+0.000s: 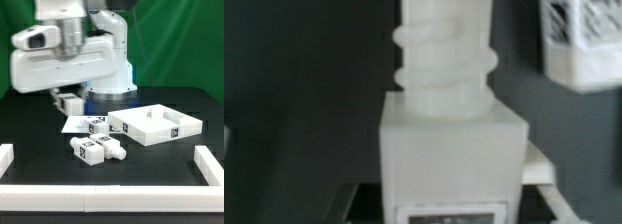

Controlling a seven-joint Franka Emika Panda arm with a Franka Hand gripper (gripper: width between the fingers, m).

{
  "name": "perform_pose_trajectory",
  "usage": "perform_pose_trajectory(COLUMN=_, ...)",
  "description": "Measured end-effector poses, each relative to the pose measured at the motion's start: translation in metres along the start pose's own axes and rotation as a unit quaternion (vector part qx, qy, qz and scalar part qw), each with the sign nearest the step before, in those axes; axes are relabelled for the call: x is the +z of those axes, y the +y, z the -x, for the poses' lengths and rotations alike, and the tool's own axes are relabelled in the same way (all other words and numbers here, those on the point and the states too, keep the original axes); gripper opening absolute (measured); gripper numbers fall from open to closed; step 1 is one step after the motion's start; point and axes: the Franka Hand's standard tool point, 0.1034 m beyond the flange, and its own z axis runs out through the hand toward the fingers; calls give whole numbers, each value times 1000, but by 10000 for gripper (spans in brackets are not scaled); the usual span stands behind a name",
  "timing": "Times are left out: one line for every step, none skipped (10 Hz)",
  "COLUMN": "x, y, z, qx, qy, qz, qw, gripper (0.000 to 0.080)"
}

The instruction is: Assemble one leg

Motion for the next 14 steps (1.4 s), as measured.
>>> perform_pose_trajectory(x=1, y=2, z=2, qx=12, qy=-1, qz=-1, qw=1000, gripper=282)
perform_pose_trajectory(x=1, y=0, z=0, qx=8, qy=-1, qz=-1, qw=1000, gripper=282)
perform_pose_trajectory(x=1, y=0, z=1, qx=9, qy=-1, qz=-1, qw=1000, gripper=282)
perform_pose_trajectory(x=1, y=0, z=1, qx=9, qy=-2, qz=-1, qw=1000, gripper=282)
perform_pose_trajectory(x=3, y=1, z=3, qx=11, qy=-2, qz=-3, qw=1000, gripper=282)
perform_pose_trajectory(x=11, y=5, z=14, qx=24, qy=-4, qz=-7, qw=1000, gripper=282)
perform_pose_trajectory(x=22, y=15, z=44, qx=27, qy=-12, qz=-15, qw=999, gripper=282)
perform_pose_trajectory(x=33, y=27, z=74, qx=15, qy=-13, qz=-10, qw=1000, gripper=282)
perform_pose_trajectory(x=48, y=35, z=102, qx=25, qy=-13, qz=-6, qw=1000, gripper=282)
perform_pose_trajectory(x=59, y=40, z=114, qx=35, qy=-18, qz=-3, qw=999, gripper=282)
perform_pose_trajectory(x=66, y=41, z=118, qx=37, qy=-20, qz=-2, qw=999, gripper=282)
perform_pose_trajectory(x=69, y=40, z=118, qx=36, qy=-20, qz=3, qw=999, gripper=282)
perform_pose_trajectory(x=70, y=38, z=116, qx=35, qy=-19, qz=4, qw=999, gripper=282)
perform_pose_trajectory(x=70, y=37, z=113, qx=31, qy=-19, qz=4, qw=999, gripper=282)
